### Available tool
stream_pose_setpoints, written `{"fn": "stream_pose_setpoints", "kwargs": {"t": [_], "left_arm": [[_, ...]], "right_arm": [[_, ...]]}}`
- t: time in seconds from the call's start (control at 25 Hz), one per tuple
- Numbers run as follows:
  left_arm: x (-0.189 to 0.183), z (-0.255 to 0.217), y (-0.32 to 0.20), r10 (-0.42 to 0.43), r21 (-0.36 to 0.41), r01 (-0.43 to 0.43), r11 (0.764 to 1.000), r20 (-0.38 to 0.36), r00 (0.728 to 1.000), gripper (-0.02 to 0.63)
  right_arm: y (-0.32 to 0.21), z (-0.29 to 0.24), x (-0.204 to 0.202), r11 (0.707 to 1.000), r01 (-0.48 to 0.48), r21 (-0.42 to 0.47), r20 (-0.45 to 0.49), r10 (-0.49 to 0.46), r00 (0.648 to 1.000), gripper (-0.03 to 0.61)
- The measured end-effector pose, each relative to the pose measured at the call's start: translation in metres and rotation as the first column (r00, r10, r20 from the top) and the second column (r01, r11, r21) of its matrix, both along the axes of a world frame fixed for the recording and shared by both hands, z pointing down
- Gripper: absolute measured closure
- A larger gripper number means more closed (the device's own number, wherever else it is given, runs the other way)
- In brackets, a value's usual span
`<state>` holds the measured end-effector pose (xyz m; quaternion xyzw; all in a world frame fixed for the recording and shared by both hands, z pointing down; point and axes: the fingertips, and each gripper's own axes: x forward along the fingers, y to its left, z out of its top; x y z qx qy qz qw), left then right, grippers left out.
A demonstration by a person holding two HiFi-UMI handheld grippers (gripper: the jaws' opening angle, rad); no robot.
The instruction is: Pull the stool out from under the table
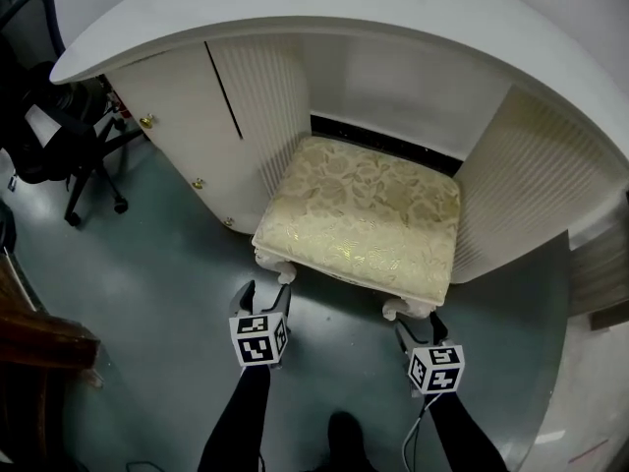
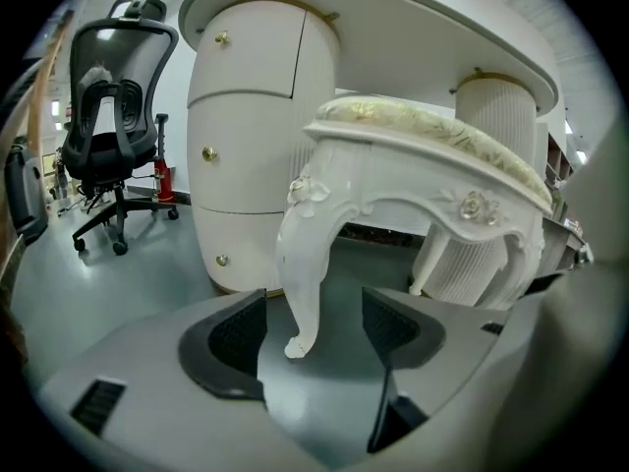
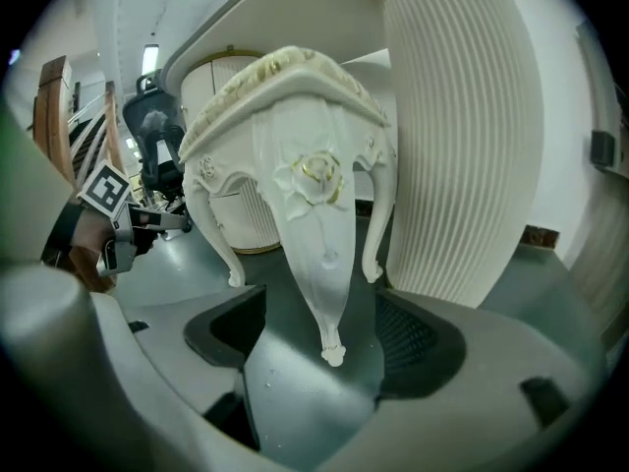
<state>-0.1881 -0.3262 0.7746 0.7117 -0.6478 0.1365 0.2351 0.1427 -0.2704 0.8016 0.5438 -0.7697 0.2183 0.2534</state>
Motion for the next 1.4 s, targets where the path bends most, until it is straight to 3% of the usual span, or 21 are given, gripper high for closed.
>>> {"fn": "stream_pose_setpoints", "kwargs": {"t": [0.4, 0.84, 0.96, 1.04, 1.4], "left_arm": [[-0.009, 0.054, -0.054, -0.002, 0.045, 0.003, 0.999, -0.008, 1.000, 0.299], [-0.001, 0.051, -0.083, 0.062, 0.127, -0.066, 0.990, 0.038, 0.997, 0.305], [0.001, 0.045, -0.088, 0.079, 0.151, -0.087, 0.985, 0.059, 0.995, 0.367], [0.000, 0.044, -0.088, 0.074, 0.160, -0.083, 0.984, 0.059, 0.996, 0.400], [-0.001, 0.043, -0.087, 0.070, 0.152, -0.075, 0.986, 0.036, 0.997, 0.411]], "right_arm": [[-0.046, 0.035, -0.010, 0.995, -0.025, 0.095, 0.057, 0.020, 0.998, 0.241], [-0.065, 0.039, -0.013, 0.984, -0.011, 0.181, 0.017, 0.008, 1.000, 0.247], [-0.066, 0.036, -0.016, 0.979, 0.010, 0.205, -0.014, -0.007, 1.000, 0.366], [-0.065, 0.036, -0.017, 0.977, 0.012, 0.211, -0.007, -0.010, 1.000, 0.376], [-0.064, 0.036, -0.018, 0.979, 0.008, 0.203, 0.017, -0.012, 1.000, 0.403]]}}
